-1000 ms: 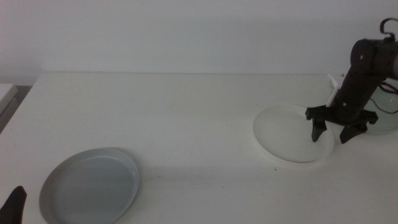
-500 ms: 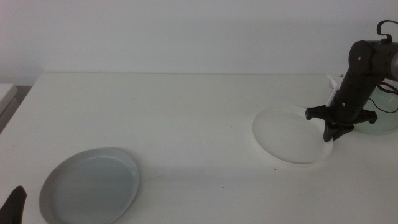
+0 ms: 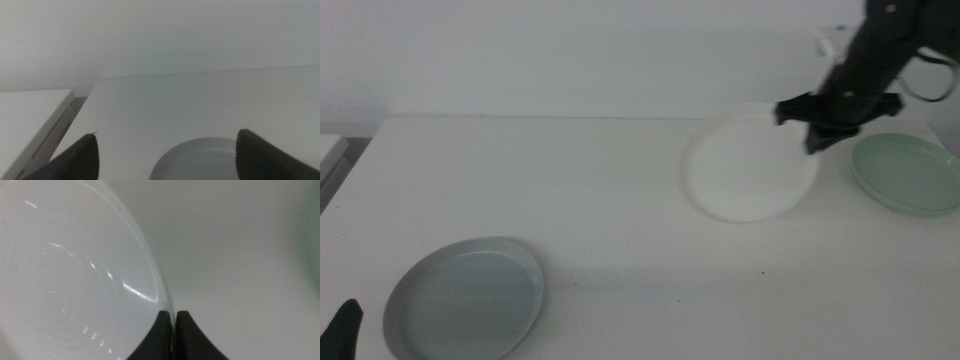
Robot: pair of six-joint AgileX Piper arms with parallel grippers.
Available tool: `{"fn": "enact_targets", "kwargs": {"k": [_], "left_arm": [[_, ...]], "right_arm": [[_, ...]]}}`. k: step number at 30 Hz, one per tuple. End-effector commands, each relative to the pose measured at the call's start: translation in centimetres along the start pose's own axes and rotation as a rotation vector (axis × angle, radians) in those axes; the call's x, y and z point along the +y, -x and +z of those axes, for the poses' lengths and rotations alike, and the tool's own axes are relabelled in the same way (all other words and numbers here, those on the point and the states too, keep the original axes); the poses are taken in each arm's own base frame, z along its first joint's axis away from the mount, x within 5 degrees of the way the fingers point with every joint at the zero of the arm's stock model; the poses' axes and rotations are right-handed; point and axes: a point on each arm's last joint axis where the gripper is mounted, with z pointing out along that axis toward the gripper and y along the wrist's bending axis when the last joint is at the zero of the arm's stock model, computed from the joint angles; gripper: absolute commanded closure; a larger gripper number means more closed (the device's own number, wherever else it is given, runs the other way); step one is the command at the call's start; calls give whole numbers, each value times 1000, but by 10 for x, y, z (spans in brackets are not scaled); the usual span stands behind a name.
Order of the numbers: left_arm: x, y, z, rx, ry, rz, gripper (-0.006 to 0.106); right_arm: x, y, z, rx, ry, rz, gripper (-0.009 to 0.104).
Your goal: Stack the three bowls on top of each other.
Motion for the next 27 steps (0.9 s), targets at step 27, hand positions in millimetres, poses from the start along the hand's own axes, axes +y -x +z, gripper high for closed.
{"fn": "enact_targets", "kwargs": {"k": [27], "left_arm": [[0,2,0,-18,0,-1,7]], "right_arm": [[98,-22,110,195,184,-51,94]]}}
